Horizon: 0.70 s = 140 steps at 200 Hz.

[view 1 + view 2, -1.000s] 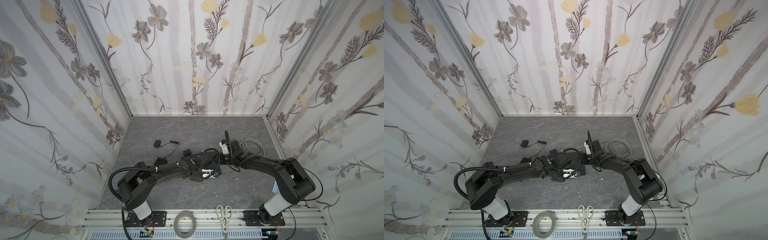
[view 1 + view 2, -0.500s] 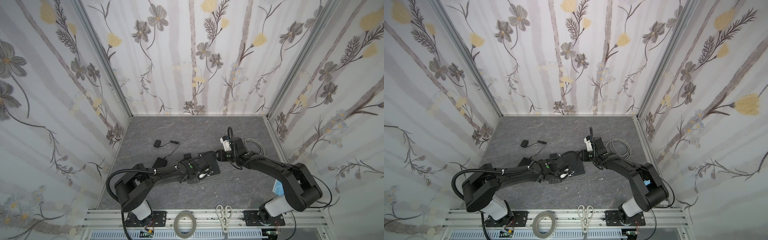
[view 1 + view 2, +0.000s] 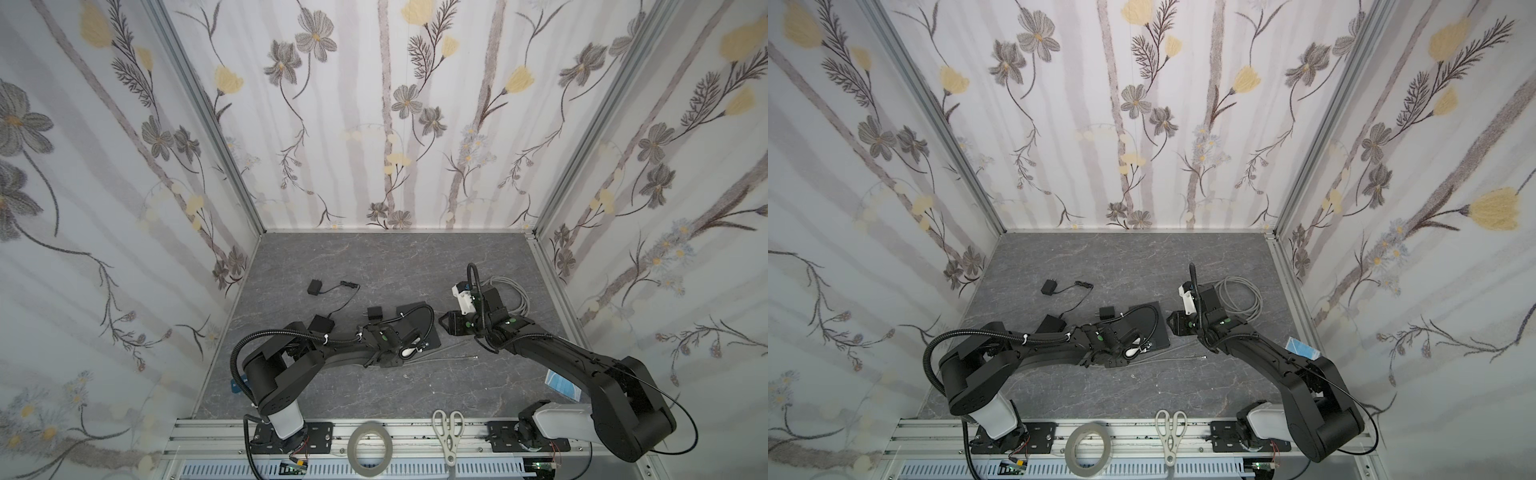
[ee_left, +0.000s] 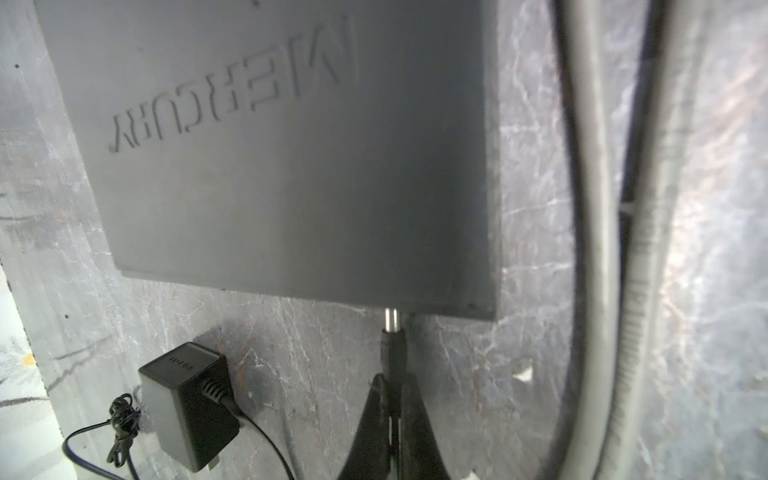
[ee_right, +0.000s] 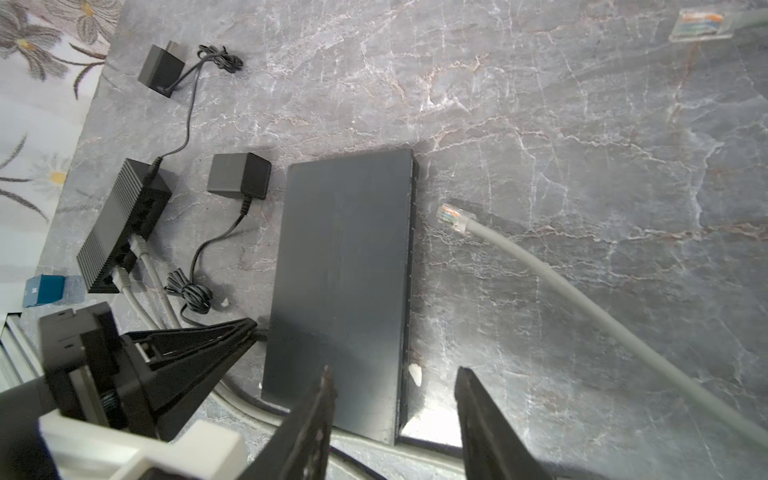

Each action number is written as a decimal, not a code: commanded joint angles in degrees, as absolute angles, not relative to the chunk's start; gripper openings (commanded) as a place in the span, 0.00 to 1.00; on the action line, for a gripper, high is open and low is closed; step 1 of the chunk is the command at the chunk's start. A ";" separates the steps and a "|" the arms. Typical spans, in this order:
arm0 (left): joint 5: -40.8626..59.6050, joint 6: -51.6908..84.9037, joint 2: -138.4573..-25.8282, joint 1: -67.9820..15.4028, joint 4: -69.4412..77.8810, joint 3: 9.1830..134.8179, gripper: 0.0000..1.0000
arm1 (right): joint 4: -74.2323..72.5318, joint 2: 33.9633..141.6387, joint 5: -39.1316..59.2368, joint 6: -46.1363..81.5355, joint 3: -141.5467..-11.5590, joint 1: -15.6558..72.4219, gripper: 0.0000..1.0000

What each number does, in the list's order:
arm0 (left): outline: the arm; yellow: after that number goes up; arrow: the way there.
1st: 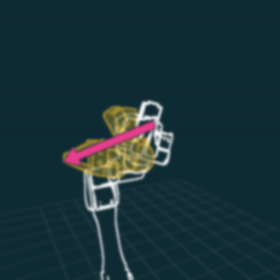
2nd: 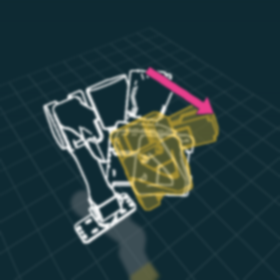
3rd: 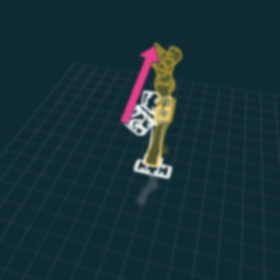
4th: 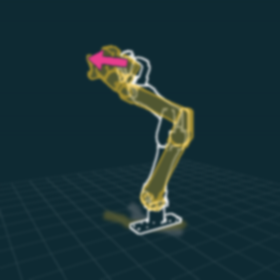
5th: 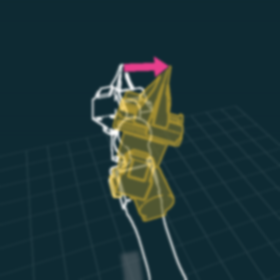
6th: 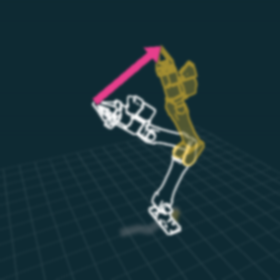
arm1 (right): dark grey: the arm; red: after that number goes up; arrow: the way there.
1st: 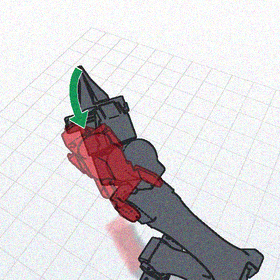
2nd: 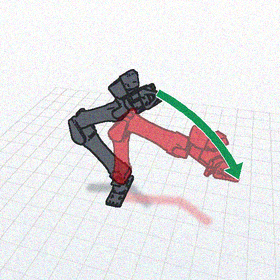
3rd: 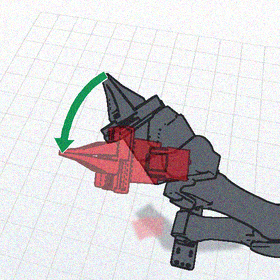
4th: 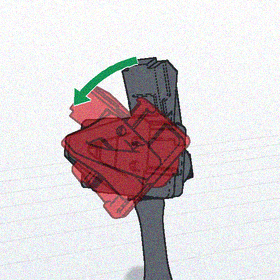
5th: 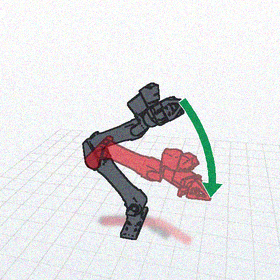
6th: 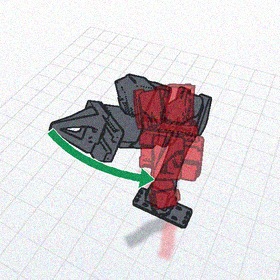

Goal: Insert the plug into the switch port

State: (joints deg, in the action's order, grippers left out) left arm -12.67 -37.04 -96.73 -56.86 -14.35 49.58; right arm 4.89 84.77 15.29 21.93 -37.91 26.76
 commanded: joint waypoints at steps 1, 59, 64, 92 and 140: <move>-8.33 -35.44 -95.12 -56.80 -11.94 47.89 0.00 | 2.26 85.96 17.76 21.70 -37.37 26.63 0.48; -5.89 -33.28 -95.33 -55.17 -12.04 48.33 0.00 | -1.09 89.02 19.51 23.58 -35.81 26.66 0.47; -5.82 -33.02 -95.46 -55.01 -12.27 48.47 0.00 | -1.27 88.91 19.59 23.59 -35.43 26.70 0.47; -5.21 -31.95 -95.15 -54.17 -12.38 48.79 0.00 | -2.49 88.32 20.07 24.27 -33.72 26.72 0.47; -3.80 -30.94 -94.93 -53.42 -13.00 49.79 0.00 | -4.92 89.29 21.41 25.48 -32.50 27.89 0.47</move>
State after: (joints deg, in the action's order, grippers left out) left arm -5.26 -31.81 -95.02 -53.63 -12.67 49.10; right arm -0.89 88.92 20.16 24.58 -32.69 27.27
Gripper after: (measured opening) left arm 0.053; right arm 0.469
